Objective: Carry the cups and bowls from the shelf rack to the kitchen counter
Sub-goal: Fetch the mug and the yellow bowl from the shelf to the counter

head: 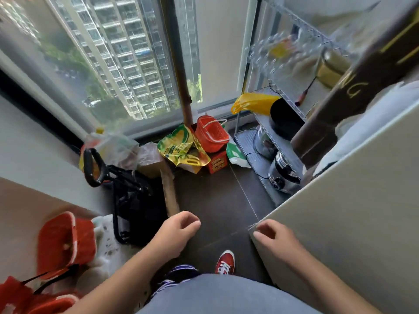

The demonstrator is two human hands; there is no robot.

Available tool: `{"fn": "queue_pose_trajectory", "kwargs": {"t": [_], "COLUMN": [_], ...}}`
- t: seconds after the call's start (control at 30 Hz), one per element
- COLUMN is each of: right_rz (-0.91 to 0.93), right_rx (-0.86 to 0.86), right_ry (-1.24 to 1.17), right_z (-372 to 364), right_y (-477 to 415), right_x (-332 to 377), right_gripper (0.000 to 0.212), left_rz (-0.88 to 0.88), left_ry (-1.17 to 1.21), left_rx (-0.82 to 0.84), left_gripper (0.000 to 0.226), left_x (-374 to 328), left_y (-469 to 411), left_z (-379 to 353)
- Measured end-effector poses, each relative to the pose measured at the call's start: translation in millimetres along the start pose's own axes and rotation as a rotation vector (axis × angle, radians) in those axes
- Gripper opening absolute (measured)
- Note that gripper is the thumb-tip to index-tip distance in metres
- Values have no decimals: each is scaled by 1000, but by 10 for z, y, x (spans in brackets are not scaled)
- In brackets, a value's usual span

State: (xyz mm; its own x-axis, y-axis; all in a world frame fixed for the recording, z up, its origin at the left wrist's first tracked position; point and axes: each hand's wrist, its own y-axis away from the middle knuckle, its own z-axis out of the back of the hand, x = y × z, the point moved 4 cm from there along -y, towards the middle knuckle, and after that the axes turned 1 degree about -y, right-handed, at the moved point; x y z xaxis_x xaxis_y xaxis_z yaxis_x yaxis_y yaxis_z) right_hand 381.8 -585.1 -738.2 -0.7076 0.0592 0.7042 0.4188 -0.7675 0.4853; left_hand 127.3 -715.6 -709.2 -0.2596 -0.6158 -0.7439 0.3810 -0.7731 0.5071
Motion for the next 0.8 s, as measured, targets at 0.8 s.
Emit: {"fn": "queue_pose_trajectory", "kwargs": {"t": [0.8], "right_rz": [510], "right_rx": [-802], "right_ry": [-397], "right_z": [2342], "right_y": [-922], "right_x": [2956], "right_gripper": [16], "left_rz": [-940], "left_ry": [110], "left_rx": [177], "left_gripper": [9], "left_x": [-4321], "left_y": [-1732], "left_z": [1019]}}
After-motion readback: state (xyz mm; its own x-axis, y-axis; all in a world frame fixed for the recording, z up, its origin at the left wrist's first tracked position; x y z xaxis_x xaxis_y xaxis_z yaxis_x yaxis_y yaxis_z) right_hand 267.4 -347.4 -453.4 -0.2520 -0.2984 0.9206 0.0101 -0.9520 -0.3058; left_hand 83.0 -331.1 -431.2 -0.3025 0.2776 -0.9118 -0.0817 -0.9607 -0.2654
